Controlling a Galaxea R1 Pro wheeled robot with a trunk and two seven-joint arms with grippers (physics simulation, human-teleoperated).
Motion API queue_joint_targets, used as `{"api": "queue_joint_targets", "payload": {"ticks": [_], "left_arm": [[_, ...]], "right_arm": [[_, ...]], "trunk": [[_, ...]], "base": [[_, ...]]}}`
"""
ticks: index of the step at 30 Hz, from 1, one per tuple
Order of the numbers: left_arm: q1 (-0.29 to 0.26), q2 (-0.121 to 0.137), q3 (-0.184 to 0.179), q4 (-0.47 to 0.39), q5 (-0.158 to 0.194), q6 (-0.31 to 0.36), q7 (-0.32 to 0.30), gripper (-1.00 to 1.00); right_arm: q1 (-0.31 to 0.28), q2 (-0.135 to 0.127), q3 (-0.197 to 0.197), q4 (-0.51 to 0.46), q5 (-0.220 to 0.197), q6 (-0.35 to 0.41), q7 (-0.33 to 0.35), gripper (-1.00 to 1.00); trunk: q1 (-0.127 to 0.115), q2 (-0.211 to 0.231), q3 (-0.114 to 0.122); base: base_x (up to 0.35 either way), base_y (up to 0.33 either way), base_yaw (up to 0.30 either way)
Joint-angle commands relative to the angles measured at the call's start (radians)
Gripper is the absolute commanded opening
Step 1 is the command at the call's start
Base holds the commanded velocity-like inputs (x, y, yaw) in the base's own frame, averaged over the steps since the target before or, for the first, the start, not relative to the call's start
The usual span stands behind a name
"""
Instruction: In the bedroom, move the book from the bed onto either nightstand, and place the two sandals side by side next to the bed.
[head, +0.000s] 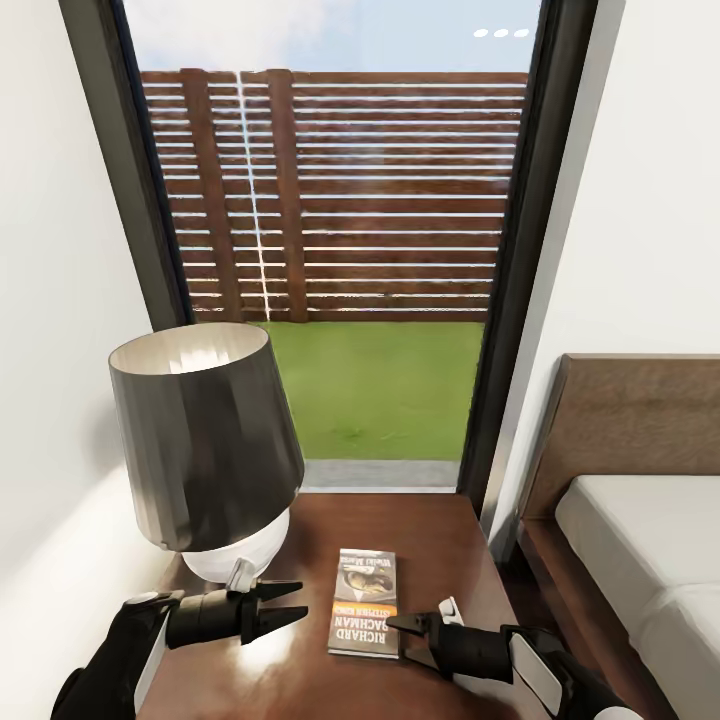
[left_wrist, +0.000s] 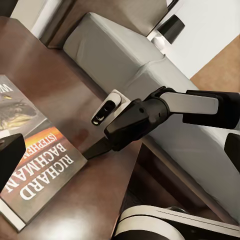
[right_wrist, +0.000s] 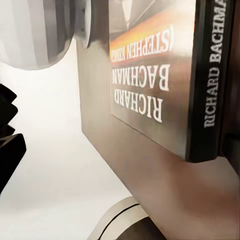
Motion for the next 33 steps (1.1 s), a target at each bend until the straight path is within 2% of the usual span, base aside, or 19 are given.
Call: {"api": "queue_joint_targets", "payload": {"ticks": [1, 17, 26, 33], "left_arm": [[-0.001, -0.001, 0.003, -0.001, -0.008, 0.011, -0.007, 1.0], [-0.001, -0.001, 0.003, 0.0, -0.008, 0.011, -0.007, 1.0], [-0.001, -0.001, 0.003, 0.0, -0.007, 0.011, -0.007, 1.0], [-0.001, -0.001, 0.003, 0.001, -0.007, 0.011, -0.007, 1.0]], "right_arm": [[-0.001, -0.001, 0.005, 0.0, -0.003, 0.002, -0.001, 1.0], [-0.001, -0.001, 0.005, 0.0, -0.003, 0.002, -0.001, 1.0], [-0.001, -0.001, 0.005, 0.0, -0.003, 0.002, -0.001, 1.0], [-0.001, -0.001, 0.006, 0.0, -0.003, 0.002, -0.001, 1.0]], "trunk": [[0.0, 0.0, -0.001], [0.0, 0.0, -0.001], [0.0, 0.0, -0.001], [0.0, 0.0, -0.001]], "base": [[0.0, 0.0, 0.0], [0.0, 0.0, 0.0], [0.0, -0.085, 0.0], [-0.235, -0.002, 0.0]]}}
